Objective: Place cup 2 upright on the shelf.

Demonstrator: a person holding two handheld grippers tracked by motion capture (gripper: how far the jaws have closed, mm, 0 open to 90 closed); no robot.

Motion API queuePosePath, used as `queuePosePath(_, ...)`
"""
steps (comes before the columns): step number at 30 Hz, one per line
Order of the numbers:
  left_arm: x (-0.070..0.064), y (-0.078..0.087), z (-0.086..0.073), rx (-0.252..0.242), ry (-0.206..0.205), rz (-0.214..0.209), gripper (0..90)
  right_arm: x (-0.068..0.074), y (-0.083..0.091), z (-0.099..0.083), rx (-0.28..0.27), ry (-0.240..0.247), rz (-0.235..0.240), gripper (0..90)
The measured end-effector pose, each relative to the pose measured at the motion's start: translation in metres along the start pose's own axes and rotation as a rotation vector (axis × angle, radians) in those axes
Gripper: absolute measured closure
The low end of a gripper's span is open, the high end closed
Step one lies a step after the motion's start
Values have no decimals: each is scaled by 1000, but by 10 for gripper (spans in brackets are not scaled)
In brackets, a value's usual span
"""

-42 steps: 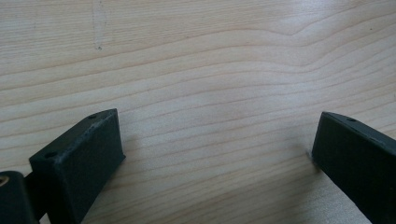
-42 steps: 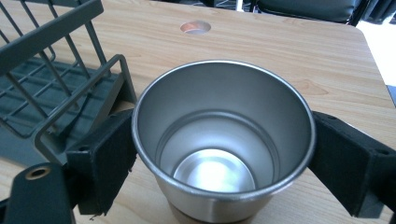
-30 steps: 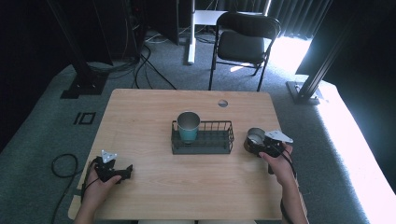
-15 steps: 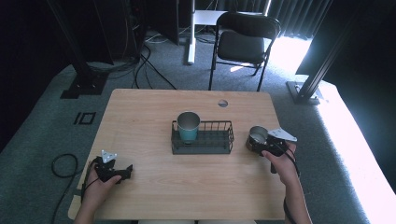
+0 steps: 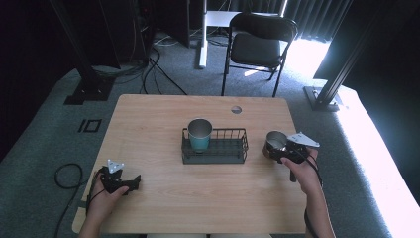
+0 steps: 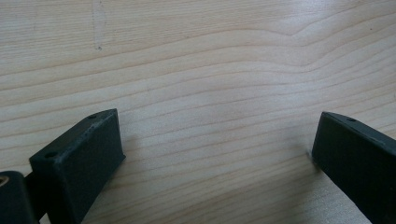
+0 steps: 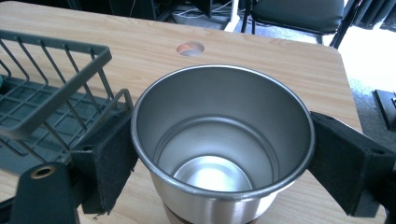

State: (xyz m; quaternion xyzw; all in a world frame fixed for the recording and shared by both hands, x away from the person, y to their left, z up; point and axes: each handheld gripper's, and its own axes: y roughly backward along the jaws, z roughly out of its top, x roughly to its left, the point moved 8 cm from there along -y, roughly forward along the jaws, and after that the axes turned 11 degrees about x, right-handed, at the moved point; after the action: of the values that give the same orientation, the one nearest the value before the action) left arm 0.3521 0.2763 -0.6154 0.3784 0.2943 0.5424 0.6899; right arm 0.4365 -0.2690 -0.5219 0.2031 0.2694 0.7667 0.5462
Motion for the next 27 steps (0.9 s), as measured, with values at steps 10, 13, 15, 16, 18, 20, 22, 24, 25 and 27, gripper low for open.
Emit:
queuePosePath(10, 0, 0, 0, 0, 0, 0, 25, 3, 9, 14, -22, 9, 9, 134)
queuePosePath(13, 0, 0, 0, 0, 0, 0, 25, 4, 12, 19, -27, 4, 14, 133)
queuePosePath(15, 0, 0, 0, 0, 0, 0, 25, 5, 14, 23, -36, 6, 12, 134)
queuePosePath(16, 0, 0, 0, 0, 0, 0, 25, 6, 15, 26, -40, 9, 16, 134)
queuePosePath(18, 0, 0, 0, 0, 0, 0, 25, 8, 17, 30, -49, 11, 18, 134)
queuePosePath(20, 0, 0, 0, 0, -1, 0, 25, 10, 19, 34, -56, 20, 22, 134)
queuePosePath(22, 0, 0, 0, 0, 0, 0, 25, 14, 21, 40, -64, 26, 30, 134)
queuePosePath(24, 0, 0, 0, -1, 0, 0, 25, 18, 22, 44, -73, 36, 34, 134)
queuePosePath(25, 0, 0, 0, -1, 0, 0, 25, 20, 23, 47, -78, 38, 35, 134)
queuePosePath(27, 0, 0, 0, 0, 0, 0, 25, 25, 24, 53, -86, 46, 43, 134)
